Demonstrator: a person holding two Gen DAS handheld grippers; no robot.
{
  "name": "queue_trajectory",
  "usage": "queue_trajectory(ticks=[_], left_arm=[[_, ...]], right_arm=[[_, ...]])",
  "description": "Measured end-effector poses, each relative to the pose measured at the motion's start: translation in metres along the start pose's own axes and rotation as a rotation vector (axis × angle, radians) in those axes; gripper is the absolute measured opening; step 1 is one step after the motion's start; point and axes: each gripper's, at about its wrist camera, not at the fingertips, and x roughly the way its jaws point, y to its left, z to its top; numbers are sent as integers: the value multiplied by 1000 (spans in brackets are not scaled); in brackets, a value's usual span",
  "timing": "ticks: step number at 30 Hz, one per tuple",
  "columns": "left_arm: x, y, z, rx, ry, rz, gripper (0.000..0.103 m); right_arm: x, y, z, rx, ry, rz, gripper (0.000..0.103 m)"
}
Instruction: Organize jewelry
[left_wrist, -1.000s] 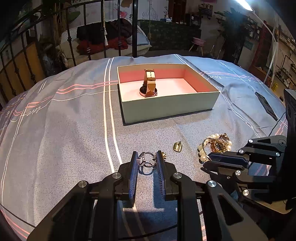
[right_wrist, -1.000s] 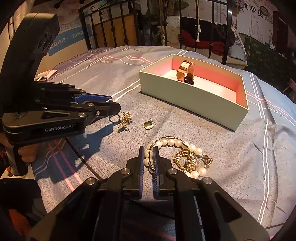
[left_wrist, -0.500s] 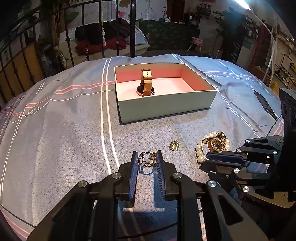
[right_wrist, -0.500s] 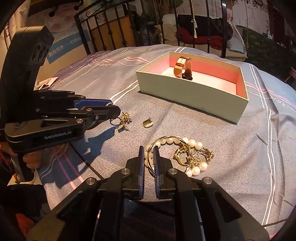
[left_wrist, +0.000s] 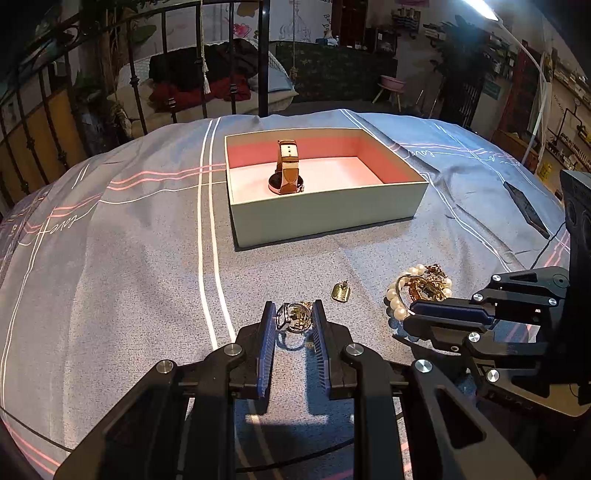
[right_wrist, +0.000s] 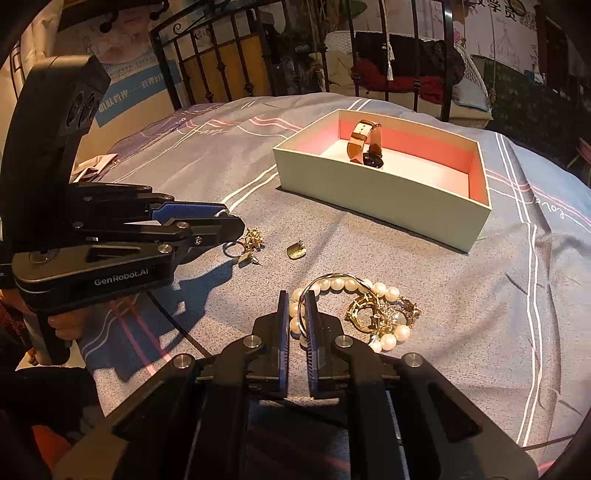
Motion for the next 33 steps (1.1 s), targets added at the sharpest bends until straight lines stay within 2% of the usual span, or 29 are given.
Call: queue_trajectory(ticks=[8, 11, 13, 15, 17, 19, 23, 28, 33], left_arm=[[-3, -1, 2, 2, -8, -2, 19], [-4, -1, 2, 1, -9, -2, 19], [-3, -1, 2, 0, -8, 0, 19], [-3, -1, 2, 0, -5, -2, 20], [-2, -2, 2, 1, -5, -5, 20], [-2, -3, 2, 2, -6, -6, 19], [-2, -1, 2, 0, -5, -5, 20], [-1, 1, 3, -7, -4, -6, 20], [-1, 0, 2, -2, -3, -10, 20]], right_arm=[[-21, -8, 8, 36, -85, 5, 9], [-37, -13, 11, 86, -171, 63, 9], [-45, -13, 15, 86, -205, 54, 9], [-44, -13, 20, 53, -188, 22, 9], [-28, -12, 20, 20, -98, -35, 9], [-19, -16, 15, 41, -66, -1, 9], [-14, -15, 5, 48, -55, -9, 9], [-8, -8, 3, 26, -22, 24, 9], [6, -3, 8, -19, 28, -10, 10]])
